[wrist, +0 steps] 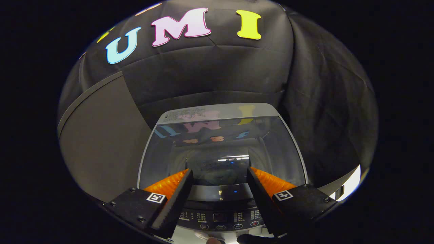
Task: Put the clothes into the washing machine and then close the washing machine lid.
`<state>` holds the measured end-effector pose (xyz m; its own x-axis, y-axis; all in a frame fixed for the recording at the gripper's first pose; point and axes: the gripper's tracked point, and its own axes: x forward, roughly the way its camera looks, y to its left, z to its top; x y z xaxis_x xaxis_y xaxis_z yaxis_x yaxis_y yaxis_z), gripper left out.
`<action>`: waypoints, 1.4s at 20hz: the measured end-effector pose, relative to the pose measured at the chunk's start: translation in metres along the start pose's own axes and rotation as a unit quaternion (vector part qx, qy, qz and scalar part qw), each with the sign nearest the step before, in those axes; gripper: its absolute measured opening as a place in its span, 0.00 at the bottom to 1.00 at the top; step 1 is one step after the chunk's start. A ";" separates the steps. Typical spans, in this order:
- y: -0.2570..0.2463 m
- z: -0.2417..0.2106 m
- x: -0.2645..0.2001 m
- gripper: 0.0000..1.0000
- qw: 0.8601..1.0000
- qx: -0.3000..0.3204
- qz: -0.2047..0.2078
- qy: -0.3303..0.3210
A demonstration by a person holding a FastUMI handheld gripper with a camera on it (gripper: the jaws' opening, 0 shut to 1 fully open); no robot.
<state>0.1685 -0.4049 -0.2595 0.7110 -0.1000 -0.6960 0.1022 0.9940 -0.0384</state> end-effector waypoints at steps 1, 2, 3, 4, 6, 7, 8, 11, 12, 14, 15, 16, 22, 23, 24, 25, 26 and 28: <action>0.003 0.005 -0.005 1.00 1.000 -0.001 0.000 -0.006; 0.010 0.016 -0.011 1.00 1.000 0.000 0.003 -0.015; 0.016 0.025 -0.015 1.00 1.000 0.000 0.005 -0.024; 0.022 0.034 -0.020 1.00 0.999 0.001 0.008 -0.035; 0.035 0.056 -0.033 1.00 0.998 -0.001 0.010 -0.061; 0.042 0.070 -0.042 0.99 0.997 -0.002 0.013 -0.076; 0.047 0.081 -0.048 0.99 0.996 -0.003 0.014 -0.091; 0.069 0.119 -0.076 0.99 0.990 -0.007 0.026 -0.138; 0.078 0.132 -0.086 0.99 0.988 -0.009 0.033 -0.153; 0.086 0.151 -0.099 1.00 0.983 -0.010 0.034 -0.178; 0.091 0.162 -0.107 0.99 0.981 -0.006 0.037 -0.190; 0.097 0.173 -0.116 0.99 0.978 -0.001 0.038 -0.205; 0.135 0.220 -0.177 0.99 0.957 0.029 0.048 -0.284; 0.144 0.225 -0.187 0.99 0.954 0.027 0.048 -0.295; 0.154 0.229 -0.196 0.99 0.951 0.026 0.049 -0.304; 0.164 0.231 -0.204 0.99 0.948 0.027 0.050 -0.312; 0.177 0.234 -0.214 0.99 0.945 0.026 0.055 -0.321; 0.201 0.234 -0.228 0.99 0.941 0.021 0.059 -0.332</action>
<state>0.1903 -0.1926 0.0593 0.9958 -0.0082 -0.0908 0.0127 0.9987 0.0491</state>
